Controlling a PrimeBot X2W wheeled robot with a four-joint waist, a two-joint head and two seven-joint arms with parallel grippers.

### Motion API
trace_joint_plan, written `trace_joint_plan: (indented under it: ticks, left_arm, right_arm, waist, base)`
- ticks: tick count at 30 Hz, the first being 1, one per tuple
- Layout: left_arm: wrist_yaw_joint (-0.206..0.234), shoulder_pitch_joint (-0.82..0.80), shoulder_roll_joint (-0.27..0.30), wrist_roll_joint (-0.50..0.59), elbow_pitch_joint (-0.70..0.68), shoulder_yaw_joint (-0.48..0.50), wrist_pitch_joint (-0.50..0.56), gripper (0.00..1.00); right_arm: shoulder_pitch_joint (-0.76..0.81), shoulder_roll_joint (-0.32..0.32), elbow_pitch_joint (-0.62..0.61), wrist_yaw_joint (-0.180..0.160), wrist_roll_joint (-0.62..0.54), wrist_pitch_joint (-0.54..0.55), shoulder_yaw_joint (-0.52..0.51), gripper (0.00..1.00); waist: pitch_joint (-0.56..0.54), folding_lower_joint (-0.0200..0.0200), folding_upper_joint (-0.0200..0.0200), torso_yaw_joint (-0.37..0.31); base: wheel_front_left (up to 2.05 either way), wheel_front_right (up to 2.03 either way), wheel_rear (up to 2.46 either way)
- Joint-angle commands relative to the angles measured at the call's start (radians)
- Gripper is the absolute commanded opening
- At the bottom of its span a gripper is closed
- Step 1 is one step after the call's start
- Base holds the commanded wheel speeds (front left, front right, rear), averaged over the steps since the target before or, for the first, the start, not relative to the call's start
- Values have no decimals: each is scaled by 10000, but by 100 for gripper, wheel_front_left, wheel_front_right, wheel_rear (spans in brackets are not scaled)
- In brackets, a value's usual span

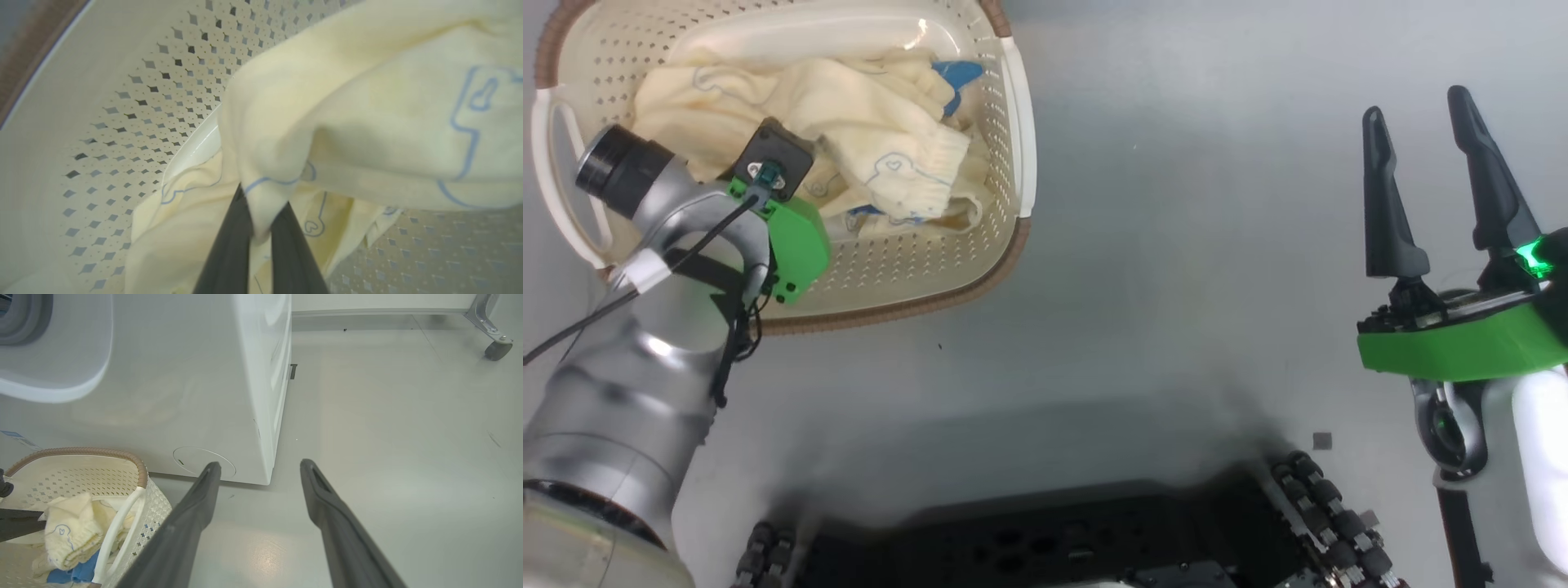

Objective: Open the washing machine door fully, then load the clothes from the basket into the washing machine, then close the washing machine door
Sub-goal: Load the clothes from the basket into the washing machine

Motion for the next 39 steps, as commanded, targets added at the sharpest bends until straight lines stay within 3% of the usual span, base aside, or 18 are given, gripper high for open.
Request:
trace_joint_plan:
  ticks: [1,10,23,39]
  left_arm:
    - [102,451,260,-163,-212,284,-158,0]
    - [561,1978,628,-853,-2642,1086,-196,0]
    - [1252,3884,926,-1456,-6311,3142,-198,0]
    - [1147,4559,876,-1311,-8452,4415,-198,0]
  right_arm:
    - [244,-40,-254,35,-41,-63,128,100]
    - [173,-160,83,35,89,-63,208,100]
    - [232,-242,569,35,265,-63,489,100]
    - [703,-235,1031,35,530,-63,715,100]
  waist:
    - [-255,-1,0,67]
    - [-1546,-1,0,344]
    - [-2897,-1,0,551]
    - [-4501,-1,0,594]
  base:
    - [0,0,0]
    - [0,0,0]
    - [0,0,0]
    - [0,0,0]
